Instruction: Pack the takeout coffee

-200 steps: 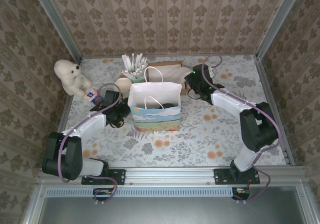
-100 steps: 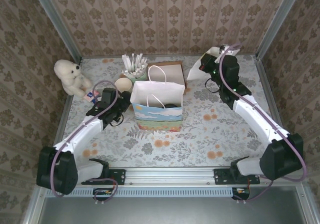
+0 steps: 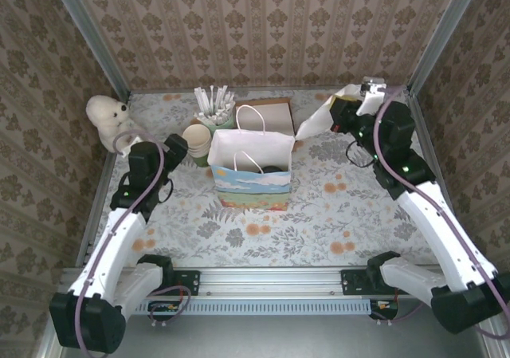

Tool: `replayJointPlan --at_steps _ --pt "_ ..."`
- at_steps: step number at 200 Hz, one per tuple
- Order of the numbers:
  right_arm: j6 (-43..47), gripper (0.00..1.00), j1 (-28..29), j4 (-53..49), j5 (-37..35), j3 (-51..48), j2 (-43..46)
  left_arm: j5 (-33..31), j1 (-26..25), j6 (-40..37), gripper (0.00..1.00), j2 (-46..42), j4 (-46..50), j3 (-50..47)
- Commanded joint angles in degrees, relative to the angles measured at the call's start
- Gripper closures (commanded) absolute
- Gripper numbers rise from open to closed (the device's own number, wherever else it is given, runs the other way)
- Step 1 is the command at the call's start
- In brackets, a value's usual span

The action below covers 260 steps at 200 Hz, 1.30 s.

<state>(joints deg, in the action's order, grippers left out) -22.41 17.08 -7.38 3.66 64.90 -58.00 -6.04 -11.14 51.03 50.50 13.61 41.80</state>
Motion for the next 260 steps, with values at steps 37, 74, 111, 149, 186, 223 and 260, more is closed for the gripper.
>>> replayJointPlan --at_steps 37,74,111,149,186,223,260 --pt "-1.7 1.0 0.6 -6.8 2.7 1.1 10.0 4.1 0.8 -16.7 0.0 -0.3 -5.3 7.0" --pt "-6.8 1.0 1.6 -5.4 6.5 3.4 12.2 12.5 0.9 -22.0 0.0 -0.1 -11.9 9.8" --pt "-9.2 1.0 5.3 0.2 8.3 5.5 10.9 16.1 0.9 -22.8 0.0 2.2 -7.1 16.5" --pt "-8.2 1.0 12.5 9.0 3.3 9.0 6.7 30.8 0.8 -27.9 0.0 3.4 -4.3 22.3" --pt "-7.2 1.0 20.8 16.1 -1.0 13.3 2.4 46.2 -0.8 -32.9 0.0 5.2 -1.3 29.4" --pt "-2.9 1.0 30.8 22.1 -14.4 14.9 -2.7 66.5 -4.7 -42.7 0.0 6.2 -3.6 33.4" --pt "-2.2 1.0 36.9 27.6 -23.6 16.9 -8.4 65.8 -8.0 -55.2 0.0 5.9 3.3 37.2"
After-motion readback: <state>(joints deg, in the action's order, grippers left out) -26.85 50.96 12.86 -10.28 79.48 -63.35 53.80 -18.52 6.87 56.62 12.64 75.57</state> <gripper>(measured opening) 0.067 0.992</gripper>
